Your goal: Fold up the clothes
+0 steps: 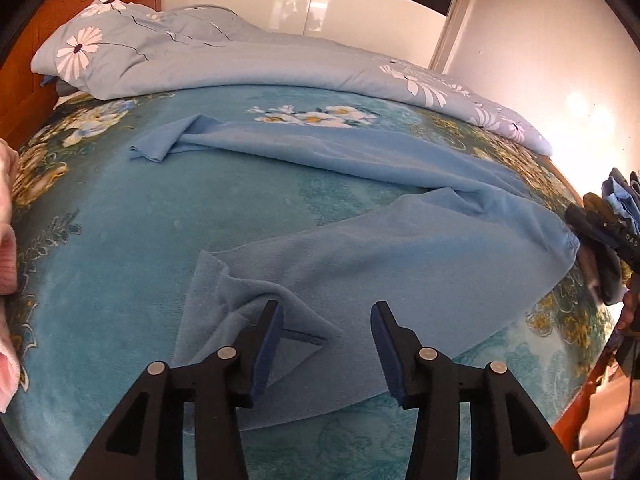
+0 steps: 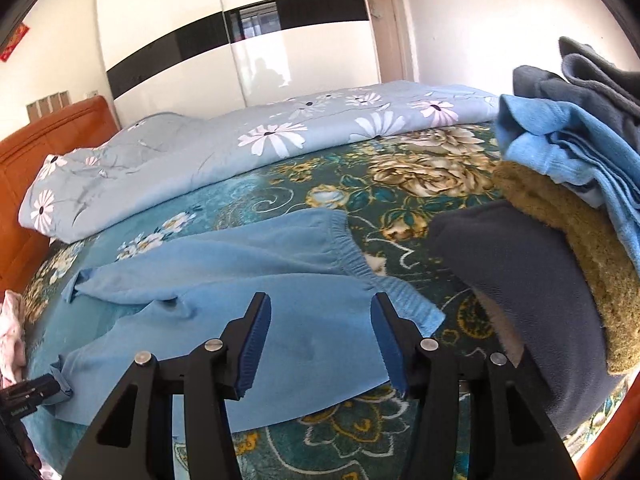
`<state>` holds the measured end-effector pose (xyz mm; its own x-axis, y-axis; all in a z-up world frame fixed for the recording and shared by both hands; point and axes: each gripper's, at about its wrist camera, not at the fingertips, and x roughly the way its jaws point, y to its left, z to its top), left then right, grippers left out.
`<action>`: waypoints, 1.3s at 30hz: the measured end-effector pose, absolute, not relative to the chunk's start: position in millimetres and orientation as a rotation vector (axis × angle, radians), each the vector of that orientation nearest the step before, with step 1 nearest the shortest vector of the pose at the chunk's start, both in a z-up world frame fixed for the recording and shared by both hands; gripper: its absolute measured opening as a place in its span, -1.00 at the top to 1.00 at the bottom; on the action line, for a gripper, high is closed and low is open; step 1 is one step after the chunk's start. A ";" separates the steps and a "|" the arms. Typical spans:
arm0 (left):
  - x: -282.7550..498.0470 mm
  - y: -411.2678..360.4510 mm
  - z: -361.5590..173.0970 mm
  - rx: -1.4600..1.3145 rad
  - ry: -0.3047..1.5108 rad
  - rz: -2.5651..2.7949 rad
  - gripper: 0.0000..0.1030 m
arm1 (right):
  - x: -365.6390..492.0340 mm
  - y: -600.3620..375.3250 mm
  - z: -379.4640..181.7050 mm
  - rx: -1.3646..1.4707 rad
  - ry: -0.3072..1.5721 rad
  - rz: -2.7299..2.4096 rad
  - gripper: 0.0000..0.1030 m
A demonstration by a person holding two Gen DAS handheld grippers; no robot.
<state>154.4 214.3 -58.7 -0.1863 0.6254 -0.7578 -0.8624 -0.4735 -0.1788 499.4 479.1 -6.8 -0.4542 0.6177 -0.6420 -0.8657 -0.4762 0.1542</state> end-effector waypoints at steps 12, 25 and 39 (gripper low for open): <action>141.3 172.7 -77.9 -0.968 0.383 1.805 -0.15 | 454.1 469.4 -56.4 -0.806 0.710 2.067 -0.04; 150.5 164.5 -65.9 -0.864 0.384 1.793 0.93 | 446.4 473.3 -69.9 -0.847 0.758 2.035 -0.04; 23.9 59.9 -72.2 -1.097 -0.013 2.375 0.94 | 440.3 483.5 -76.9 -0.853 0.749 2.019 -0.04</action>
<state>23.9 59.9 -72.2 -0.5370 0.4593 -0.7076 -0.4516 -0.8650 -0.2187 440.3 483.5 -76.9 -0.4505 0.4408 -0.7764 -0.8406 -0.5024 0.2025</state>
